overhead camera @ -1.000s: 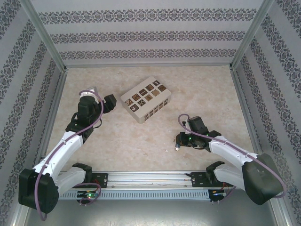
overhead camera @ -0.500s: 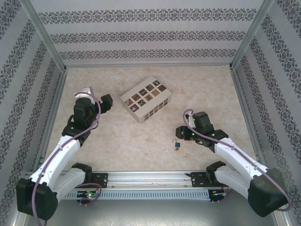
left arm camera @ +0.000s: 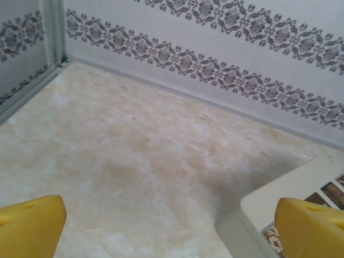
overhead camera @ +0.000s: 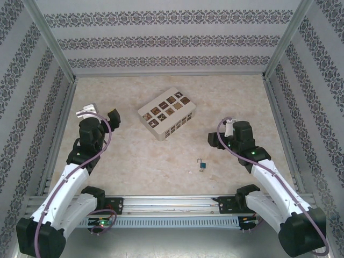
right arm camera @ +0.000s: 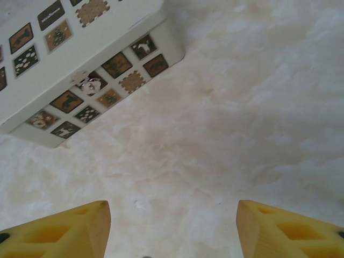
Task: Unlock the padlock with the key
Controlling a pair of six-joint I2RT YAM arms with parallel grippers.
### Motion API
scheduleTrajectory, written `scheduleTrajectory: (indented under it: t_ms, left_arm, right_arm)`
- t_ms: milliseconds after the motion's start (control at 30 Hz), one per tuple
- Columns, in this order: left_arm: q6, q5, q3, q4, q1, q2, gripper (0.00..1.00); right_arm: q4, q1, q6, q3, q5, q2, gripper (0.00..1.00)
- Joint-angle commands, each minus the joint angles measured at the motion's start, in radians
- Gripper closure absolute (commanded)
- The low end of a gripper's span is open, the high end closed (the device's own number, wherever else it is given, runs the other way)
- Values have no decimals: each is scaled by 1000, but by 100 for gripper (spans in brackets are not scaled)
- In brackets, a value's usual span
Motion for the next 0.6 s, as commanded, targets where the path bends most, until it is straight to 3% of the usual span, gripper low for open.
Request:
scheduleTrajectory:
  t_ms: [0, 67, 133, 567]
  left_arm:
    - [38, -74, -19, -38, 21, -19, 1]
    - [42, -87, -33, -34, 23, -19, 1]
    - [42, -103, -57, -24, 24, -19, 1]
    - [218, -115, -182, 158, 42, 0, 1]
  right_arm:
    - [81, -18, -53, 7, 68, -13, 34]
    - [118, -24, -58, -7, 99, -9, 30]
    - [162, -32, -66, -26, 137, 1, 2]
    - [389, -116, -119, -71, 350, 143, 2]
